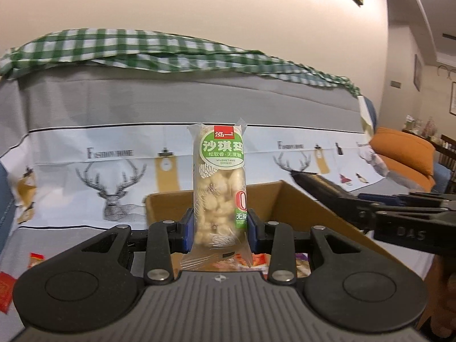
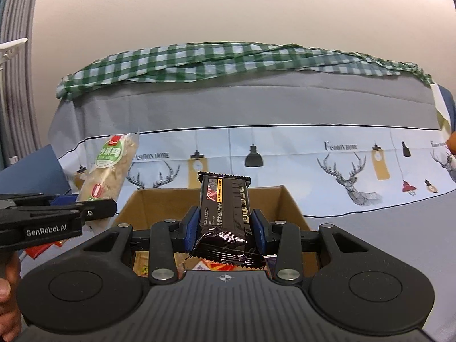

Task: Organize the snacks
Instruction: 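Lift both held snacks and carry them over the cardboard box, then open both tools to drop the chocolate bar and biscuit pack into the box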

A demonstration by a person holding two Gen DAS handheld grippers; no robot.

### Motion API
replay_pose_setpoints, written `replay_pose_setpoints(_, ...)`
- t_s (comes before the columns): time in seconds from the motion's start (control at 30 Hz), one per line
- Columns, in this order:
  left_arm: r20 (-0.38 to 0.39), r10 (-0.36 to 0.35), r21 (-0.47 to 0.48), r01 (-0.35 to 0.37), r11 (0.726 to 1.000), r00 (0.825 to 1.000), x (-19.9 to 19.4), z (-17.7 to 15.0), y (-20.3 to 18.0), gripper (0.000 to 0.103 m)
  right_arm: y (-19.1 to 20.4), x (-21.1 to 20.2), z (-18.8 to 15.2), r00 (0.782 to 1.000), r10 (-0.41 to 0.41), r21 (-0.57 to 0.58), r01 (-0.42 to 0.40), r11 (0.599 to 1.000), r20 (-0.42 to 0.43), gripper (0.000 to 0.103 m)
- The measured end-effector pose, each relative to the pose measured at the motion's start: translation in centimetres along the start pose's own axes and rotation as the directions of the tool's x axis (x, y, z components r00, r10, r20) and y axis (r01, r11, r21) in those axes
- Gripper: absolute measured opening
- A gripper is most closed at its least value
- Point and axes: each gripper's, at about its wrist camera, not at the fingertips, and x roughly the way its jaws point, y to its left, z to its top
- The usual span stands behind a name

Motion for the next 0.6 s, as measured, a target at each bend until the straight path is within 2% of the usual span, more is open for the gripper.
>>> replay_pose_setpoints(0.3, -0.01, -0.059, 0.013, 0.059, 0.998, 0.998, 0.8, -0.4, -1.9, 0.04, -0.1, 0.5, -0.2, 0.999, -0.038, -0.009, 0.038, 0.999, -0.022, 0.041)
replay_pose_setpoints(0.6, -0.014, -0.066, -0.002, 0.066, 0.998, 0.998, 1.1, -0.3, -2.1, 0.04, -0.1, 0.5, -0.4, 0.998, -0.055, -0.01, 0.055, 0.998, -0.026, 0.041)
